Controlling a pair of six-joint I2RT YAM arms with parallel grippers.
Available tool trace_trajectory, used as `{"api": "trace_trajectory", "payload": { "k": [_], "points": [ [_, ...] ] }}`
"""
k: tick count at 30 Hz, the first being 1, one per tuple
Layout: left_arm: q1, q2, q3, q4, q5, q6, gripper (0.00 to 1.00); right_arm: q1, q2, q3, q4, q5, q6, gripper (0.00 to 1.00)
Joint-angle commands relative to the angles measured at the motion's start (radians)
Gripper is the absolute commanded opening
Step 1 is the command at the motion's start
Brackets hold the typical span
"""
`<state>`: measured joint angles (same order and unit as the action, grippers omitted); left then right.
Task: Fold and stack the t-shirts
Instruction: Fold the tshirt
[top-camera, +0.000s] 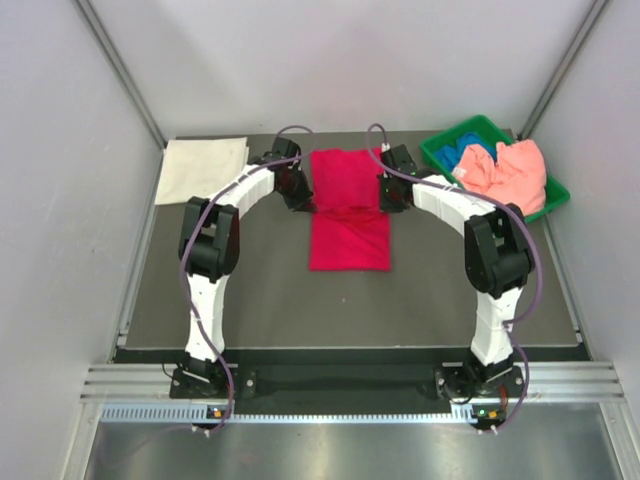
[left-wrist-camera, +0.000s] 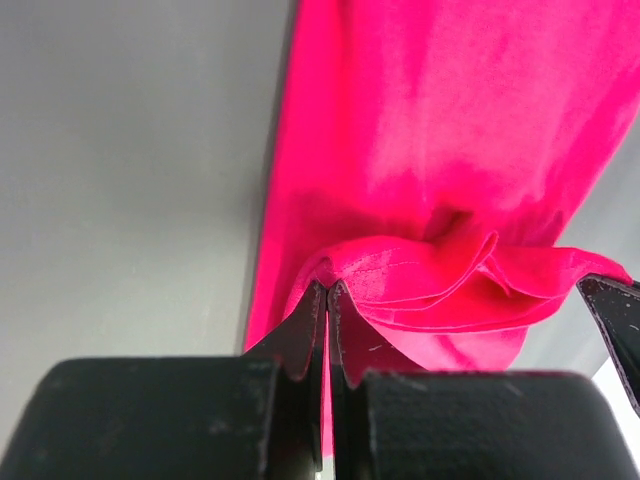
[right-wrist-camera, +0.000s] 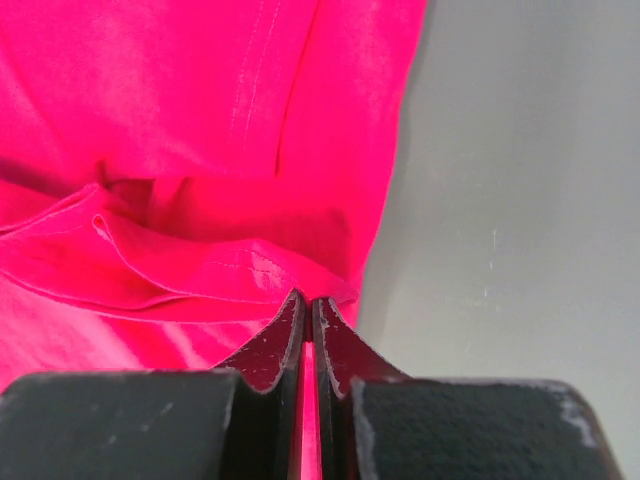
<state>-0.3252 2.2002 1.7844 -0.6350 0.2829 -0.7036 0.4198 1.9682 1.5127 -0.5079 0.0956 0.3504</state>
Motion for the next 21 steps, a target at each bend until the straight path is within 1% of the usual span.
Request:
{"api": "trace_trajectory", "payload": {
  "k": [1,5,6,7,8,9,10,11,12,13,14,15,16,17,18,19,20,21],
  "points": [
    [0.014,0.036,0.043,-0.008,-0.005,0.012,0.0,-0.013,0.023,0.041,0.048,-0.003,-0.017,0.02],
    [0.015,0.062,0.078,-0.011,0.004,0.009,0.0,-0.018,0.04,0.064,0.054,0.012,-0.016,0.05],
    [0.018,0.072,0.093,-0.014,0.006,0.01,0.05,-0.021,0.05,0.09,0.051,0.021,-0.014,0.07],
    [0.02,0.076,0.111,-0.022,0.009,0.012,0.09,-0.024,0.058,0.107,0.045,0.026,-0.01,0.11],
    [0.023,0.084,0.166,-0.032,0.007,0.013,0.13,-0.029,0.066,0.127,0.036,0.024,-0.01,0.14],
    [0.034,0.095,0.199,-0.052,0.003,0.015,0.2,-0.036,0.081,0.177,0.011,0.026,-0.01,0.16],
    [0.038,0.093,0.229,-0.08,-0.001,0.016,0.24,-0.039,0.084,0.2,-0.001,0.024,-0.013,0.21],
    [0.044,0.089,0.268,-0.083,-0.005,0.019,0.33,-0.041,0.083,0.219,-0.024,0.024,-0.019,0.23],
    [0.049,0.055,0.268,-0.081,-0.004,0.024,0.39,-0.044,0.075,0.233,-0.037,0.024,-0.024,0.26],
    [0.048,0.027,0.257,-0.081,-0.014,0.035,0.45,-0.044,0.06,0.224,-0.046,0.009,-0.036,0.31],
    [0.045,-0.005,0.192,-0.077,-0.03,0.055,0.47,-0.042,0.014,0.202,-0.05,0.001,-0.04,0.34],
    [0.038,-0.082,0.138,-0.063,-0.046,0.059,0.47,-0.041,-0.015,0.132,-0.044,-0.013,-0.042,0.36],
    [0.037,-0.127,0.071,-0.034,-0.045,0.059,0.48,-0.042,-0.046,0.088,-0.037,-0.028,-0.042,0.39],
    [0.035,-0.173,-0.082,0.045,-0.031,0.056,0.48,-0.044,-0.077,0.046,-0.032,-0.045,-0.044,0.4],
    [0.032,-0.257,-0.155,0.095,0.014,0.047,0.49,-0.044,-0.125,-0.027,-0.031,-0.083,-0.044,0.4],
    [0.032,-0.292,-0.221,0.13,0.033,0.046,0.49,-0.044,-0.147,-0.063,-0.029,-0.1,-0.05,0.41],
    [0.031,-0.322,-0.321,0.171,0.051,0.043,0.49,-0.046,-0.169,-0.095,-0.027,-0.147,-0.056,0.41],
    [0.029,-0.368,-0.362,0.185,0.08,0.049,0.49,-0.047,-0.204,-0.155,-0.024,-0.204,-0.063,0.41]
  ]
}}
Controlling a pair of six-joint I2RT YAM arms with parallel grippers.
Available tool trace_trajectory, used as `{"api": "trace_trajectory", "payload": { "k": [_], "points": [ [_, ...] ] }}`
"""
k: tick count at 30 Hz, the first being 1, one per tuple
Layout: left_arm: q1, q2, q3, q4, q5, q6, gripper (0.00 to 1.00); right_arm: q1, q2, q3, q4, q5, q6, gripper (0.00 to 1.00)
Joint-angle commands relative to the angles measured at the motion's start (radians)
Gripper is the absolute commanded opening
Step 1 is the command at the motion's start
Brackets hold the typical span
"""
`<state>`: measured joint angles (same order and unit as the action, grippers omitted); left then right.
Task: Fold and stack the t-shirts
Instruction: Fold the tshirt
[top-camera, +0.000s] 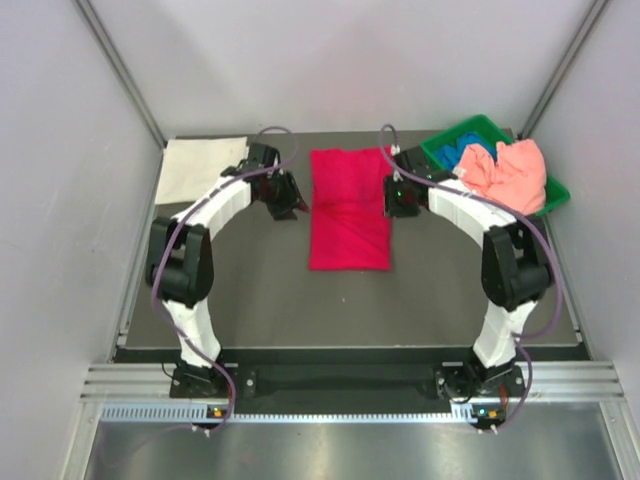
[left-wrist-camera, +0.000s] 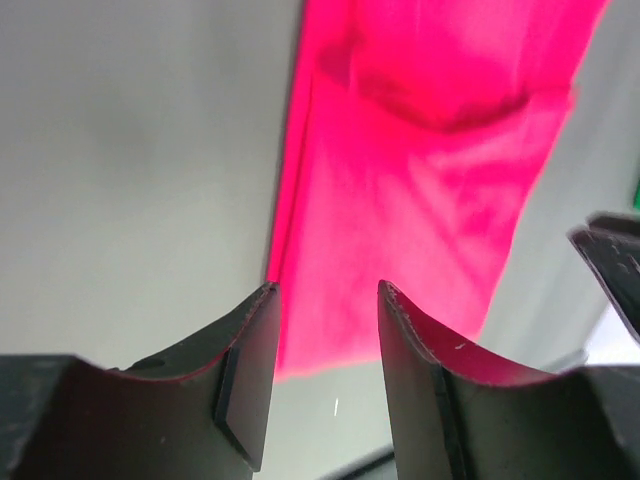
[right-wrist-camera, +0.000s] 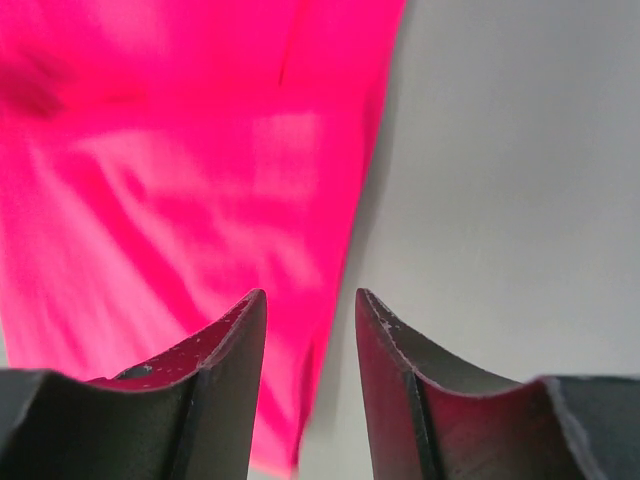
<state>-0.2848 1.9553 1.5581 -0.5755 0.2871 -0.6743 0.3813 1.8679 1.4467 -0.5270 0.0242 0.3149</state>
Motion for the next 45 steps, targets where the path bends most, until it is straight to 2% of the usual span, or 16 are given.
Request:
{"api": "trace_trajectory", "payload": {
  "k": [1,8,17,24,28,31,34,36,37,38,41,45],
  "points": [
    [-0.013,-0.143,-0.171,0.137,0.092,0.027,0.48,-0.009,-0.116,-0.117,-0.004,-0.159,-0.043,0.42],
    [-0.019,-0.214,-0.417,0.293,0.23,0.059,0.48,-0.021,-0.184,-0.288,0.056,-0.331,-0.086,0.44],
    [-0.036,-0.17,-0.507,0.407,0.28,0.091,0.5,-0.036,-0.181,-0.425,0.189,-0.507,-0.1,0.42],
    [-0.06,-0.137,-0.547,0.433,0.276,0.102,0.5,-0.036,-0.174,-0.462,0.209,-0.509,-0.105,0.39],
    [-0.068,-0.128,-0.549,0.442,0.271,0.105,0.48,-0.045,-0.173,-0.48,0.225,-0.503,-0.103,0.33],
    [-0.07,-0.114,-0.547,0.437,0.273,0.102,0.42,-0.05,-0.165,-0.49,0.237,-0.501,-0.096,0.26],
    [-0.074,-0.108,-0.552,0.425,0.259,0.108,0.34,-0.05,-0.165,-0.496,0.248,-0.504,-0.091,0.24],
    [-0.077,-0.111,-0.558,0.425,0.248,0.108,0.22,-0.051,-0.168,-0.505,0.251,-0.503,-0.088,0.2],
    [-0.077,-0.113,-0.563,0.427,0.247,0.107,0.06,-0.051,-0.173,-0.508,0.251,-0.503,-0.086,0.15],
    [-0.077,-0.121,-0.57,0.427,0.248,0.104,0.0,-0.05,-0.177,-0.516,0.255,-0.503,-0.085,0.13],
    [-0.077,-0.153,-0.595,0.408,0.245,0.093,0.0,-0.051,-0.193,-0.535,0.263,-0.501,-0.068,0.0],
    [-0.083,-0.217,-0.635,0.353,0.173,0.064,0.0,-0.05,-0.231,-0.597,0.277,-0.489,-0.024,0.0]
  ]
}}
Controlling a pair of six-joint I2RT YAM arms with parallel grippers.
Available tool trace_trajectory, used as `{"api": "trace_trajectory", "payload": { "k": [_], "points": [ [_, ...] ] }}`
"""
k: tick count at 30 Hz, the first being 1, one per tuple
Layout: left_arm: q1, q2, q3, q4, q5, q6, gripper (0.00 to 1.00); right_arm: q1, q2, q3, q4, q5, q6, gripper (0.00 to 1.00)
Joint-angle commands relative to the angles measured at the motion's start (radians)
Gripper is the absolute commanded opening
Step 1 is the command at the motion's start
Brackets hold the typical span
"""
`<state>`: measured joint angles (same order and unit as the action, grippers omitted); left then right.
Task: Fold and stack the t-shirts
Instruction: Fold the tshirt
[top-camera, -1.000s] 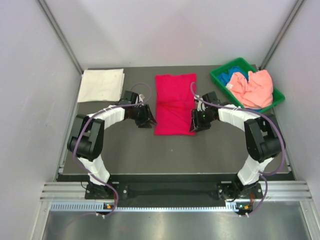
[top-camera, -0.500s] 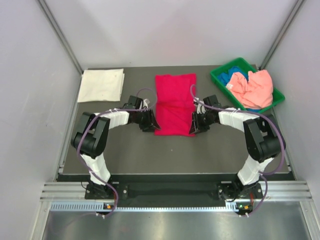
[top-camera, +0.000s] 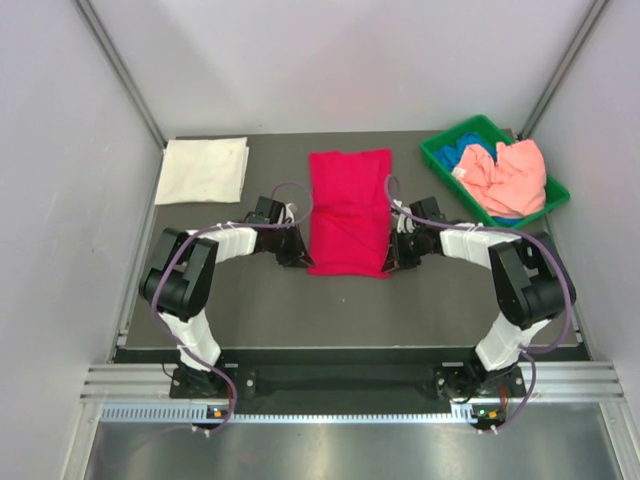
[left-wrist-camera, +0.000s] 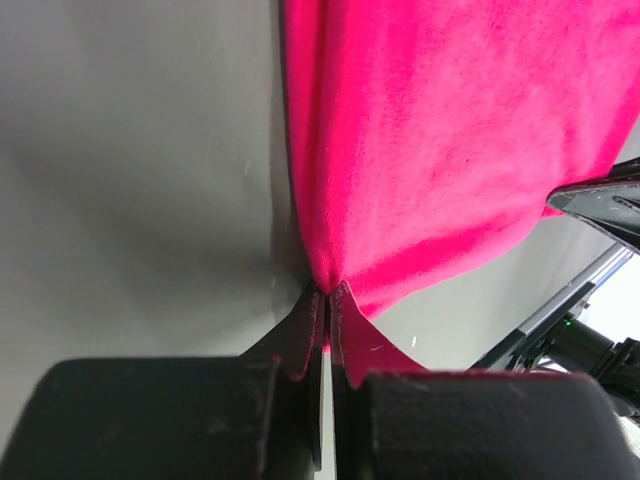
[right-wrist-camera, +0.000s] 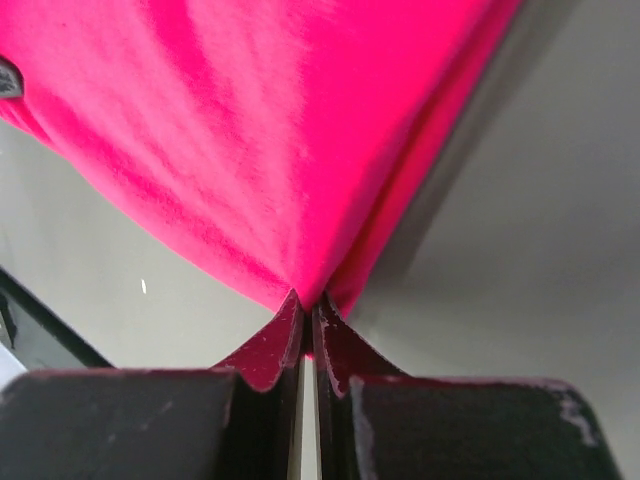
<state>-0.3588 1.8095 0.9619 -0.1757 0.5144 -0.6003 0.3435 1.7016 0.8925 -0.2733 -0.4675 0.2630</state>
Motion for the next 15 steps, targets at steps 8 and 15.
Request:
{"api": "trace_trajectory", "payload": {
  "k": [8,15],
  "points": [
    [-0.051,-0.165,-0.133,-0.134,-0.122,-0.047,0.0,0.006,-0.161,-0.187,0.071,0.059,0.093,0.0],
    [-0.08,-0.268,-0.209,-0.182,-0.177,-0.113,0.2,0.032,-0.214,-0.239,0.08,0.062,0.127,0.06]
  ]
}}
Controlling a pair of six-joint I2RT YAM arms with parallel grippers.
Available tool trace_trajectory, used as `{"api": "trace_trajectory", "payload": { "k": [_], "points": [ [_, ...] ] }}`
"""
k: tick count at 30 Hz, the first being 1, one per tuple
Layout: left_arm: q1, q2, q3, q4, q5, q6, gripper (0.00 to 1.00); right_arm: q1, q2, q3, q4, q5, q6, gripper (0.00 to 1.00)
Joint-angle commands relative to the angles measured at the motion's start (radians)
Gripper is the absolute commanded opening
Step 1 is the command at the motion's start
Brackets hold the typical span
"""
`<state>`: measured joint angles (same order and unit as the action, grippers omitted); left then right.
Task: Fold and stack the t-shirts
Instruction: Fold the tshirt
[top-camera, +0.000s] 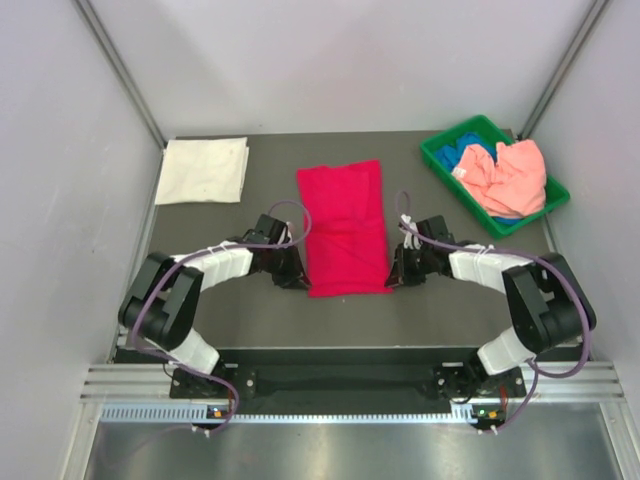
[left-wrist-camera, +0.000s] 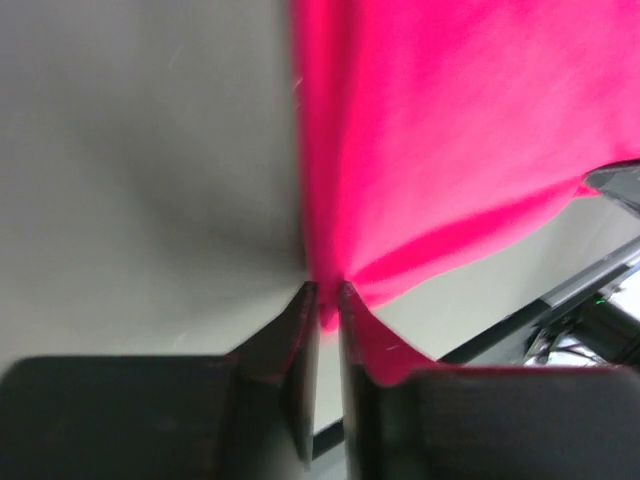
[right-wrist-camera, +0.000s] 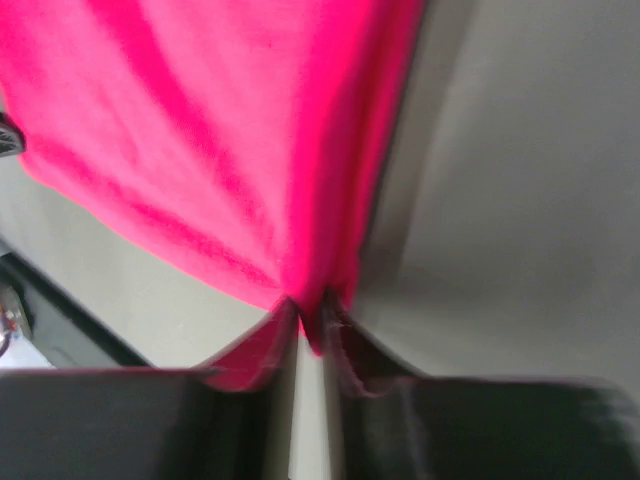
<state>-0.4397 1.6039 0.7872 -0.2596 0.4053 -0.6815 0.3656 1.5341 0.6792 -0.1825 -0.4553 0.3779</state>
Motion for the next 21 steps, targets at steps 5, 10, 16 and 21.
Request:
{"api": "trace_trajectory", "payload": {
  "k": [5,10,16,21],
  "points": [
    [0.002,-0.133,0.029,-0.185,-0.129,-0.043,0.34,0.01,-0.121,0.025,-0.123,0.187,0.052,0.38],
    [0.006,-0.069,0.217,-0.176,-0.134,-0.015,0.35,0.01,-0.141,0.135,-0.198,0.273,0.056,0.36],
    [0.006,0.135,0.378,-0.078,-0.04,-0.009,0.33,0.009,-0.069,0.265,-0.23,0.288,0.024,0.3],
    [0.015,0.298,0.52,-0.047,-0.051,0.014,0.33,0.006,-0.023,0.321,-0.226,0.274,0.004,0.31]
  ]
}}
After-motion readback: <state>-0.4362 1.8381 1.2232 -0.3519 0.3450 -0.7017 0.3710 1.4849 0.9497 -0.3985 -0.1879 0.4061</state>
